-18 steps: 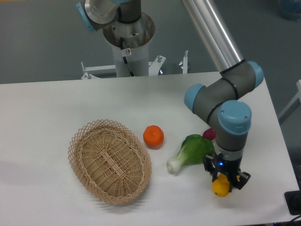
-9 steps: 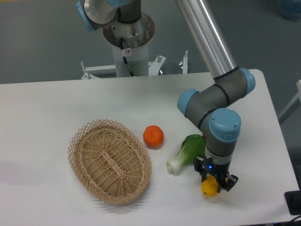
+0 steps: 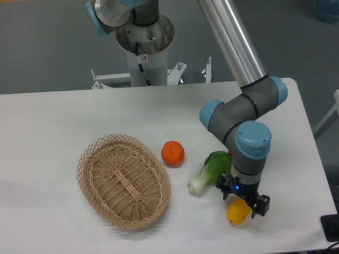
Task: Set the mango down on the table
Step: 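Set the mango down on the table beside the bok choy, then open the gripper and lift it away from the mango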
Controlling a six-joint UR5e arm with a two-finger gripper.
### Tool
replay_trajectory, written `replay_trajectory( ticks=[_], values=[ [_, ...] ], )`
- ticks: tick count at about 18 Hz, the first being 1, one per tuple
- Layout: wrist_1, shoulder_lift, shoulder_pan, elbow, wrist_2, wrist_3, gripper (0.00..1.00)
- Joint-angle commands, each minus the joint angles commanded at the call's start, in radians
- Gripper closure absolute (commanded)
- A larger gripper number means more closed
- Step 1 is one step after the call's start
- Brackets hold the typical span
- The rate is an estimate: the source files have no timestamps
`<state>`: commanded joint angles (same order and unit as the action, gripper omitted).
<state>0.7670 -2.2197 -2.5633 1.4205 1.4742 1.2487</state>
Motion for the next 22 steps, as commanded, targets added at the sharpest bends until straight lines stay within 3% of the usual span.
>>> replay_trajectory(
  ticks=[5,8,14,18,22],
  values=[
    [0.002,0.054,-0.005,-0.055,0.003,-0.009,0.00],
    [0.024,0.124,-0.005,-0.052,0.027,-0.009,0.00],
    [0.256,0.288,-0.017,-0.052,0.052,0.012,0.00],
    [0.444,0.374,-0.119,-0.052,0.052,0.154,0.00],
    [0.534,0.411,-0.202,-0.063,0.052,0.303,0.00]
  ],
)
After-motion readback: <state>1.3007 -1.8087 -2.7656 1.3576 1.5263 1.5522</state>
